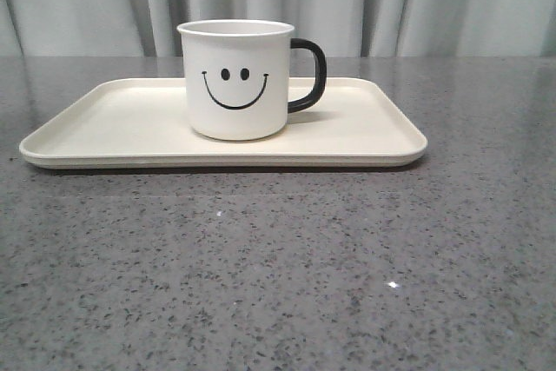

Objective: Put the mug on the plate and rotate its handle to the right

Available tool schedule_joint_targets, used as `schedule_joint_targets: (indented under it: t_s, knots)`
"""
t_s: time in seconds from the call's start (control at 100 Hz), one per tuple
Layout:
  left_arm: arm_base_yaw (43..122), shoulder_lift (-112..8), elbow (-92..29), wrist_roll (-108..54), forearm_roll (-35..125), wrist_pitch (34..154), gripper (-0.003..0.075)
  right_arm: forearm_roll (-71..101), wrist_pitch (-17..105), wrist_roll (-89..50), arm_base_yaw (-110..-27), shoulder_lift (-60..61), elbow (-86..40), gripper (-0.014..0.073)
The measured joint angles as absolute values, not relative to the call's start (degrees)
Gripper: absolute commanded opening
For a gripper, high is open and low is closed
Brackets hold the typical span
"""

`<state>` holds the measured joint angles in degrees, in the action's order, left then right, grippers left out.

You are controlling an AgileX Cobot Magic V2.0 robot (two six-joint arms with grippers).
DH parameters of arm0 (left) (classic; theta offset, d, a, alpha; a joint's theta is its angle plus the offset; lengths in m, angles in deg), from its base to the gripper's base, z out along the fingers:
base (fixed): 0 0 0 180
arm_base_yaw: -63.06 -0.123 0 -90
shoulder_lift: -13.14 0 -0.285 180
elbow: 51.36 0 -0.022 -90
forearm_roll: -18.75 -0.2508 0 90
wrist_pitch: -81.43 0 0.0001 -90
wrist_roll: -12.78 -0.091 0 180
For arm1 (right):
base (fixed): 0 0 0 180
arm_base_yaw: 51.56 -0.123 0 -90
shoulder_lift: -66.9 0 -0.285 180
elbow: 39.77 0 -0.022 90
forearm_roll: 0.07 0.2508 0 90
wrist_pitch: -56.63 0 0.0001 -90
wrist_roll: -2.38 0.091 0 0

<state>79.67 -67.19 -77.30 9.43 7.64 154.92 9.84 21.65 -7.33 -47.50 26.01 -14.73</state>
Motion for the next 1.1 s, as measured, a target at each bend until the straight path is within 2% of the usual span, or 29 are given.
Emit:
schedule_joint_targets:
  t_s: [0.12, 0.29, 0.57, 0.71, 0.88, 1.1]
  knots:
    - [79.7, -67.2, -76.7, 9.7, 8.6, 152.3, -0.002, 9.8, 21.6, -7.3, -47.5, 26.0, -14.7, -0.0067]
    - [79.7, -59.9, -67.2, 9.7, 13.0, 135.9, -0.002, 9.7, 21.6, -7.3, -47.5, 26.0, -14.7, -0.0067]
    - [79.7, -34.6, -23.5, 9.7, 18.1, 96.6, -0.002, 9.7, 21.6, -7.2, -47.5, 26.0, -14.7, -0.0067]
    - [79.7, -21.0, -3.7, 9.8, 19.2, 82.5, -0.002, 9.7, 21.6, -7.2, -47.5, 26.0, -14.7, -0.0067]
    - [79.6, -7.2, 11.6, 9.8, 19.3, 76.9, -0.002, 9.7, 21.6, -7.2, -47.5, 26.0, -14.7, -0.0067]
    - [75.7, 2.8, 20.6, 9.8, 19.4, 76.2, -0.002, 9.7, 21.6, -7.2, -47.5, 26.0, -14.7, -0.0067]
